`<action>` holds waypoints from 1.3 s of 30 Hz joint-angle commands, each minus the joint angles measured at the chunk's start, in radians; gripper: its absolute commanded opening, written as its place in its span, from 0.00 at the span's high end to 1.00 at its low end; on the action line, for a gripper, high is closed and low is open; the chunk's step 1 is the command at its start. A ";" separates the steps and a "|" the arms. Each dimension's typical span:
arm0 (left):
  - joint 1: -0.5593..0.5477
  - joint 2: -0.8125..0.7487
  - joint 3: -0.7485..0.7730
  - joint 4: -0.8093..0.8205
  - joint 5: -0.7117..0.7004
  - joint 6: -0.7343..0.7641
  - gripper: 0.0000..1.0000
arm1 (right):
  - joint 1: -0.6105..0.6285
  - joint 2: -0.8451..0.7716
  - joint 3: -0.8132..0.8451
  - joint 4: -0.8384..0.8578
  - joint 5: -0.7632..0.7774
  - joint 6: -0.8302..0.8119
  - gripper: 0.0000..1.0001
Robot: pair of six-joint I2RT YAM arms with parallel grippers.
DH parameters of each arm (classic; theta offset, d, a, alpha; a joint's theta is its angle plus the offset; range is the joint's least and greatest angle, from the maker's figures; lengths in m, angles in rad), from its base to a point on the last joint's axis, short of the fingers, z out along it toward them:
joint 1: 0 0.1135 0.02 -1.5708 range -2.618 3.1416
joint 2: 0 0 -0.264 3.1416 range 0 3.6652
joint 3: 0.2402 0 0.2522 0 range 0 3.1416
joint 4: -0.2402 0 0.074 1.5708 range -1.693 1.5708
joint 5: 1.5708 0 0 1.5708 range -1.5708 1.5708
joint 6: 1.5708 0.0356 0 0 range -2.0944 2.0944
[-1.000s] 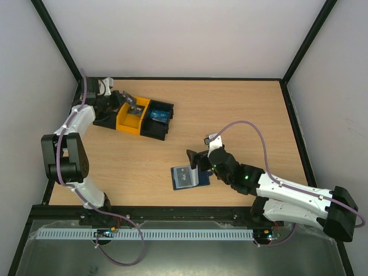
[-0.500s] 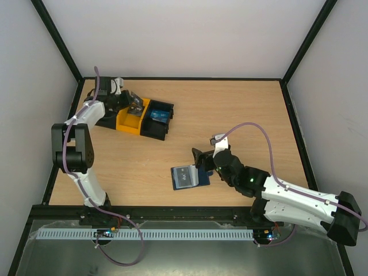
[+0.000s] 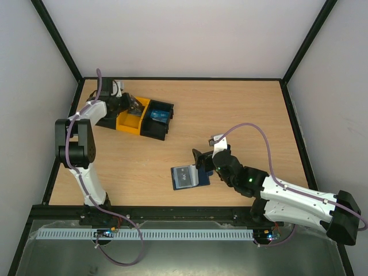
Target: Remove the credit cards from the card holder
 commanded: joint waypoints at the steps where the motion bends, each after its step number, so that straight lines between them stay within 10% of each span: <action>1: -0.007 0.025 0.035 0.008 0.003 0.002 0.96 | 0.004 0.007 -0.004 0.015 0.036 -0.024 0.02; 39: -0.017 0.096 0.090 -0.019 -0.019 0.001 0.93 | 0.004 0.007 0.023 0.024 0.039 -0.009 0.02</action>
